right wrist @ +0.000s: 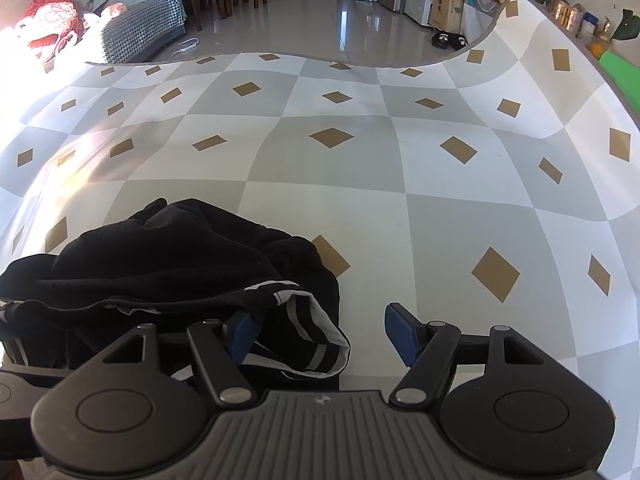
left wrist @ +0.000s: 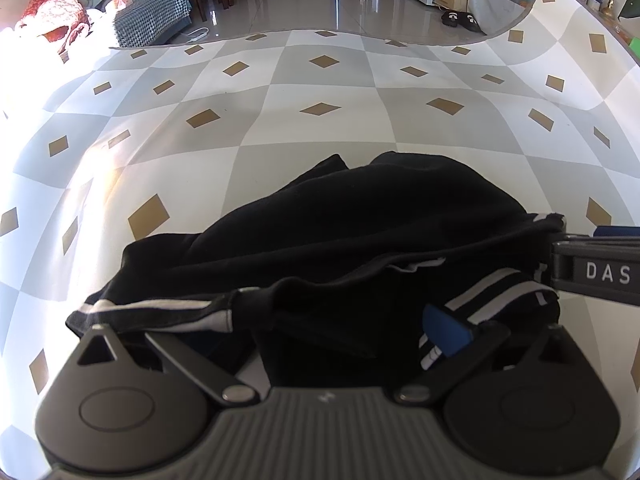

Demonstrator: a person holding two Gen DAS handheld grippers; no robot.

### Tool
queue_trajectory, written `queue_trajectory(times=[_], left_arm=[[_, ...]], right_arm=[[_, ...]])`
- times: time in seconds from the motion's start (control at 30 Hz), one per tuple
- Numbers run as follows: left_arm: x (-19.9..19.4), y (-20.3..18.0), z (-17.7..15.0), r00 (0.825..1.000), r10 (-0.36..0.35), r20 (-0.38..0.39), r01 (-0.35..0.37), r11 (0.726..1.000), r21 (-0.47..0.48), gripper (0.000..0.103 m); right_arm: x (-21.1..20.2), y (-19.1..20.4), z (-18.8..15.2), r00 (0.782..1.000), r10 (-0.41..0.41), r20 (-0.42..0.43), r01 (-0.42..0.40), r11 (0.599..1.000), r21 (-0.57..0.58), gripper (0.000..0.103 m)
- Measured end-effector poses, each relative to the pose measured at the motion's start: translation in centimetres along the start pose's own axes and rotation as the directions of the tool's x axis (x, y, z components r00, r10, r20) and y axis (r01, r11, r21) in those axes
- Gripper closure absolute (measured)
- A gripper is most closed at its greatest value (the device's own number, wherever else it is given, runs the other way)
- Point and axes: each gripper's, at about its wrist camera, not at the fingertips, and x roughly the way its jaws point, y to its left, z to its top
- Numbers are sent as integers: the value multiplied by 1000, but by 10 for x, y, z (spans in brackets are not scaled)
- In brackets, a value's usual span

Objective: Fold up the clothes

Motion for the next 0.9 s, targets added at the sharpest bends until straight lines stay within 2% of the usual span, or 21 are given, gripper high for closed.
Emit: queue_trajectory(times=[0.27, 0.53, 0.9], left_arm=[[-2, 4, 2, 999, 26, 20, -26, 1000, -15, 0], [-4, 11, 5, 995, 90, 49, -88, 995, -36, 0], [-3, 16, 6, 994, 105, 41, -102, 993, -54, 0]], right_arm=[[2, 0, 0, 1000, -6, -2, 6, 1000, -1, 35], [4, 1, 1, 1000, -9, -9, 9, 1000, -7, 35], [6, 0, 0, 1000, -5, -17, 5, 1000, -4, 35]])
